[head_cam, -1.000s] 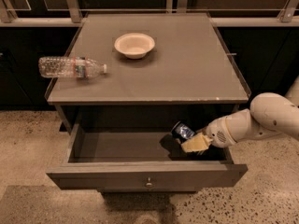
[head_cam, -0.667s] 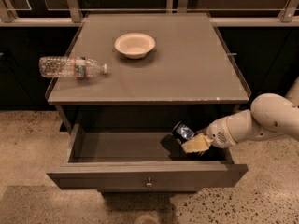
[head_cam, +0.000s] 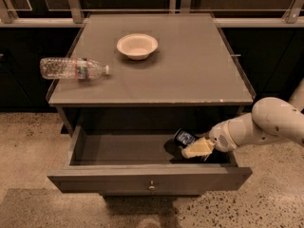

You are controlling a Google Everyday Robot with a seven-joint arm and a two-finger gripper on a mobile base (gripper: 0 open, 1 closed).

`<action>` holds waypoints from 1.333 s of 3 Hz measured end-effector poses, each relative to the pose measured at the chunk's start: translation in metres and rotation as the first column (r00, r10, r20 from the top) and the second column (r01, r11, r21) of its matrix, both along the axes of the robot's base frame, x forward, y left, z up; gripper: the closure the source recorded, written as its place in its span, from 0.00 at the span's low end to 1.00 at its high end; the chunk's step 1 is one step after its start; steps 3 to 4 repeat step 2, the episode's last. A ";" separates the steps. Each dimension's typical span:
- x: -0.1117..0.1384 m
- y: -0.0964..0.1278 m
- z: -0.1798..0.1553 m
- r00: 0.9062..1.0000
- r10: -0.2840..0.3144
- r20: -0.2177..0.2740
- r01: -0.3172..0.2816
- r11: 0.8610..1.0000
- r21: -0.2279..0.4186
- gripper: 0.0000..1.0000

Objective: Place pepsi can into top drawer

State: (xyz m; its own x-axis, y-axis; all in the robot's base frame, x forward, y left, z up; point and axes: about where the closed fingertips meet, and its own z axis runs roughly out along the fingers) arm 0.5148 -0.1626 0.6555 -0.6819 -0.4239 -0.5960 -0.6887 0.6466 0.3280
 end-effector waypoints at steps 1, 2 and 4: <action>0.000 0.000 0.000 1.000 -0.001 0.000 0.001 1.000 0.000 0.00; 0.000 0.000 0.000 1.000 -0.001 0.000 0.001 1.000 0.000 0.00; 0.000 0.000 0.000 1.000 -0.001 0.000 0.001 1.000 0.000 0.00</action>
Offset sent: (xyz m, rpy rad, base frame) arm 0.0003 0.0000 -0.0002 -0.0004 -0.0006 -0.0011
